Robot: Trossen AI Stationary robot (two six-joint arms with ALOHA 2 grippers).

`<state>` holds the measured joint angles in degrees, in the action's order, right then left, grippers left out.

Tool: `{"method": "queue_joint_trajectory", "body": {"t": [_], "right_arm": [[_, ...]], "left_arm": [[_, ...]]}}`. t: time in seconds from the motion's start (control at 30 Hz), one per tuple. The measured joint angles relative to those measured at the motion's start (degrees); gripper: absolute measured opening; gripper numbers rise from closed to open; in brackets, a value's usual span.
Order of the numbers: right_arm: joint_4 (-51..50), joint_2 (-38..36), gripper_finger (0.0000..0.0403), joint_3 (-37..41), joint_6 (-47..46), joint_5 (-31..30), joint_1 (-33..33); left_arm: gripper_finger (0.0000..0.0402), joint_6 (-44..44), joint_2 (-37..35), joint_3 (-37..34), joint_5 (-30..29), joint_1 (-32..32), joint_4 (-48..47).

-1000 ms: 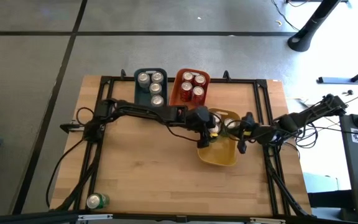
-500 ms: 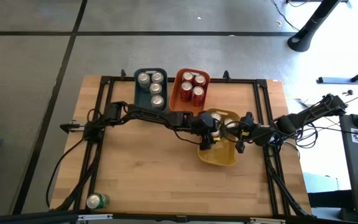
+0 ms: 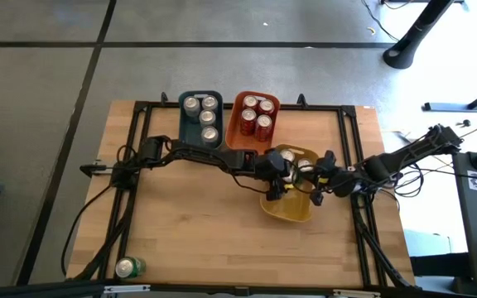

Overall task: Sort soda cans
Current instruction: Put the top green soda can into the yellow bin, then put the green soda can into the yellow bin

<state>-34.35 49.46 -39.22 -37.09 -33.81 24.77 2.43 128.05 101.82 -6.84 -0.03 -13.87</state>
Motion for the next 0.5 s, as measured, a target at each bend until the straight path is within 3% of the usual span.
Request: {"method": "queue_joint_trajectory", "body": {"t": [0.3, 0.5], "right_arm": [[0.18, 0.69, 0.0005, 0.00, -0.17, -0.08, 0.00], [0.38, 0.69, 0.0005, 0.02, -0.17, -0.05, 0.00]], "left_arm": [[0.0355, -0.51, -1.40, 1.84, 0.01, -0.67, -5.08], [0.0354, 1.61, -7.44, 2.86, -0.69, -2.03, -10.13]]}}
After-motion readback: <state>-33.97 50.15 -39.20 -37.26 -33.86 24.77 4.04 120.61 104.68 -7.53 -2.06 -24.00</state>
